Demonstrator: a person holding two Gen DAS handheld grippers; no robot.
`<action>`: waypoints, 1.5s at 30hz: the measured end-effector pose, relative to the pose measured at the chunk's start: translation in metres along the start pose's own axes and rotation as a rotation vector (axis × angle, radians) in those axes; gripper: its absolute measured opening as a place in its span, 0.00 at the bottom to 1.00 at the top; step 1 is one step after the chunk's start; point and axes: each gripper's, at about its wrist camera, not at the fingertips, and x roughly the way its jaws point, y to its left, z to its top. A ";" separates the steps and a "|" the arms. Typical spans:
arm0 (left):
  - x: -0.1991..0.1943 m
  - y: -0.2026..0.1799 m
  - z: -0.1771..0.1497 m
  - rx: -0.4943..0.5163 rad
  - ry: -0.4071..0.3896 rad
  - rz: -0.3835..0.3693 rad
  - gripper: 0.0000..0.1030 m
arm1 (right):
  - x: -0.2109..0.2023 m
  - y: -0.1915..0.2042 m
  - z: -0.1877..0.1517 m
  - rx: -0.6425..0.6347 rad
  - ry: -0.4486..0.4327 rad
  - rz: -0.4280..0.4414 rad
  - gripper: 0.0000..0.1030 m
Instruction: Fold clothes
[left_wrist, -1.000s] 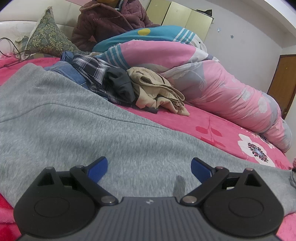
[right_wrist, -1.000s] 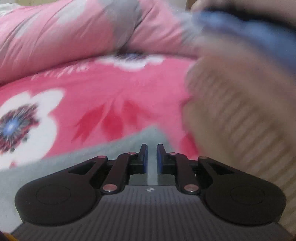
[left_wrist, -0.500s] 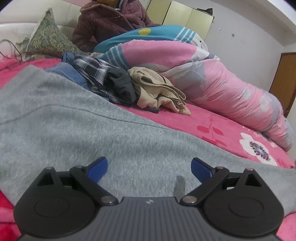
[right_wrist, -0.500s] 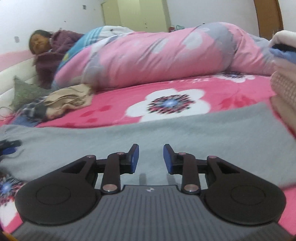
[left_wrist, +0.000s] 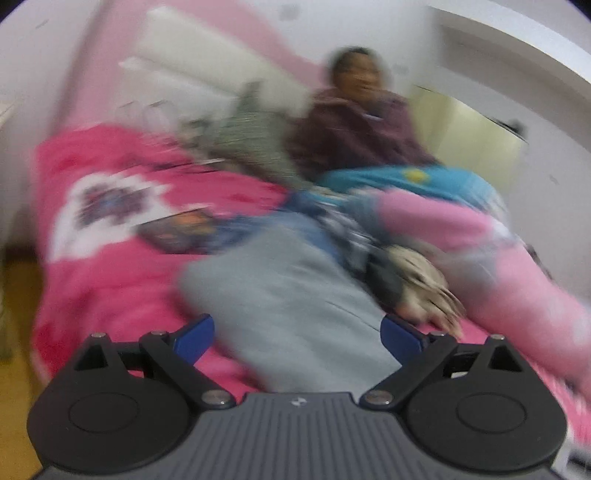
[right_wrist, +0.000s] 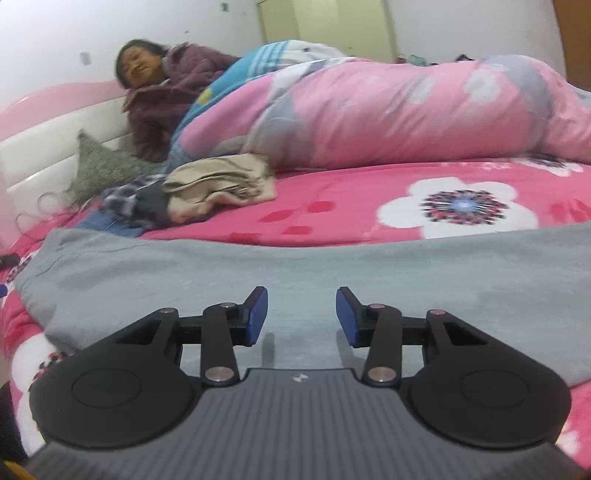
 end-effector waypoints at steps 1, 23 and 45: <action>0.005 0.011 0.007 -0.040 0.011 0.017 0.87 | 0.003 0.005 0.000 -0.001 0.006 0.006 0.40; 0.077 0.061 0.016 -0.219 0.122 -0.085 0.38 | 0.014 0.056 0.009 0.030 0.021 0.053 0.43; -0.031 -0.288 -0.091 0.855 -0.115 -0.379 0.27 | -0.037 -0.058 -0.017 0.317 -0.134 0.027 0.45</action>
